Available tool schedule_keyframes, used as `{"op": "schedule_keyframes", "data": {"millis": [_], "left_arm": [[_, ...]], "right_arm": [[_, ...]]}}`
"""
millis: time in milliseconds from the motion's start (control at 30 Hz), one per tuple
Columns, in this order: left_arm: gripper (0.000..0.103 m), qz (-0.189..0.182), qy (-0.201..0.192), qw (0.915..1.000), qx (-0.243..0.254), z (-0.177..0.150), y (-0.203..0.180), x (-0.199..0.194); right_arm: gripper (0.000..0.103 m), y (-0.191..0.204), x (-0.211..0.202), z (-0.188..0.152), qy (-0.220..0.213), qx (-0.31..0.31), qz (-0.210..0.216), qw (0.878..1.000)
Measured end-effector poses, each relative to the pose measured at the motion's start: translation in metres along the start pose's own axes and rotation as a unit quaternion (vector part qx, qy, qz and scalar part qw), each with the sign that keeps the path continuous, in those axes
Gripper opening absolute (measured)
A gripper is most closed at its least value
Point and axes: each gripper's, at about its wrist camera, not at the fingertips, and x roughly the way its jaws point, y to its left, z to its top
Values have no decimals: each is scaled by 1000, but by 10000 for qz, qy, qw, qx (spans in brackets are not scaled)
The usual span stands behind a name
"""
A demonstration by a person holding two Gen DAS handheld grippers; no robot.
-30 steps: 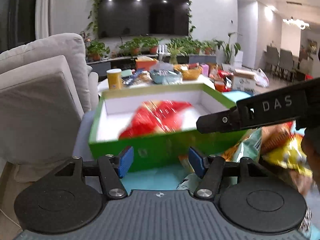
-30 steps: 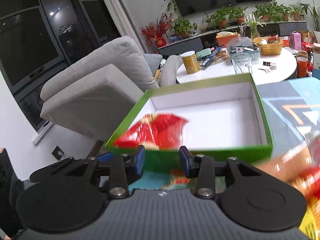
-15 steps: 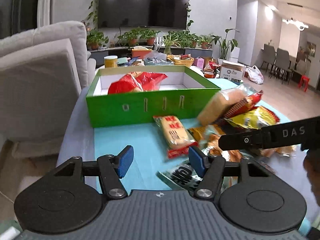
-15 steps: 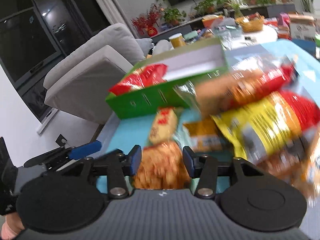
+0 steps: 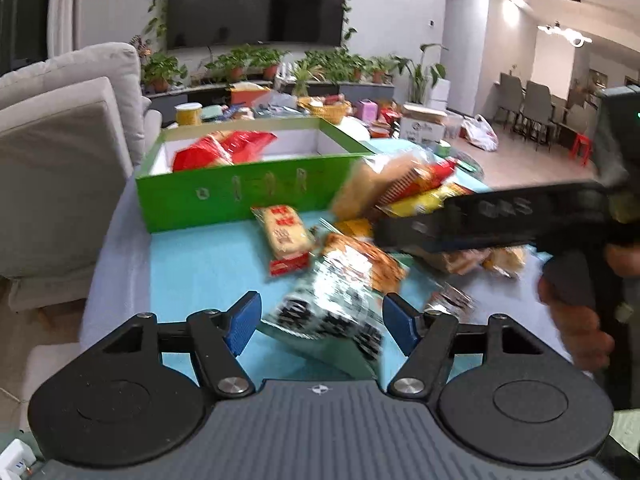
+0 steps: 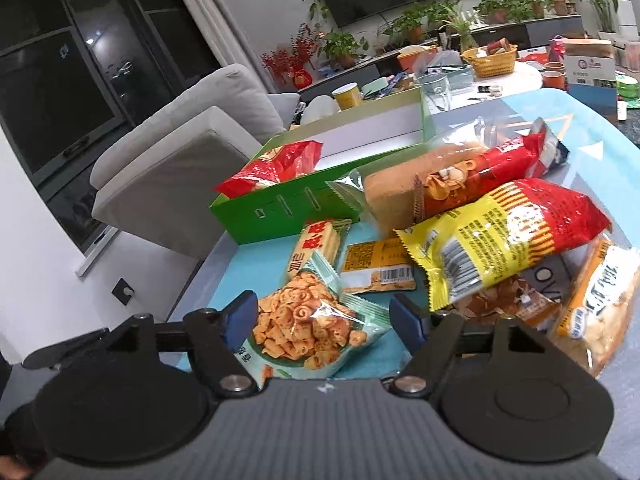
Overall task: Organize snacks
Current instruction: 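Grasp the green bag of orange ring snacks with the right gripper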
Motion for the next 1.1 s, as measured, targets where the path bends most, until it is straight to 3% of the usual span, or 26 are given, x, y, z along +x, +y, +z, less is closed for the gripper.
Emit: {"op": "schedule_keyframes", "data": {"millis": [333,667,867,1100], "left_arm": [[64,69,371,9988,301,-13,-21,6],[64,776,460,9959,-112,-14,14,11],[64,318,384,9986,-155,-12,8,9],[61,172,537,9984,23,-13,-5,31]], "right_arm": [[67,1,22,6,159,-78,-45,9998],[67,9,1,-8,599,-106,664,9959],[67,11,4,-2,278,-195,43,9994],[67,4,27,-7,529,-185,67,9984]]}}
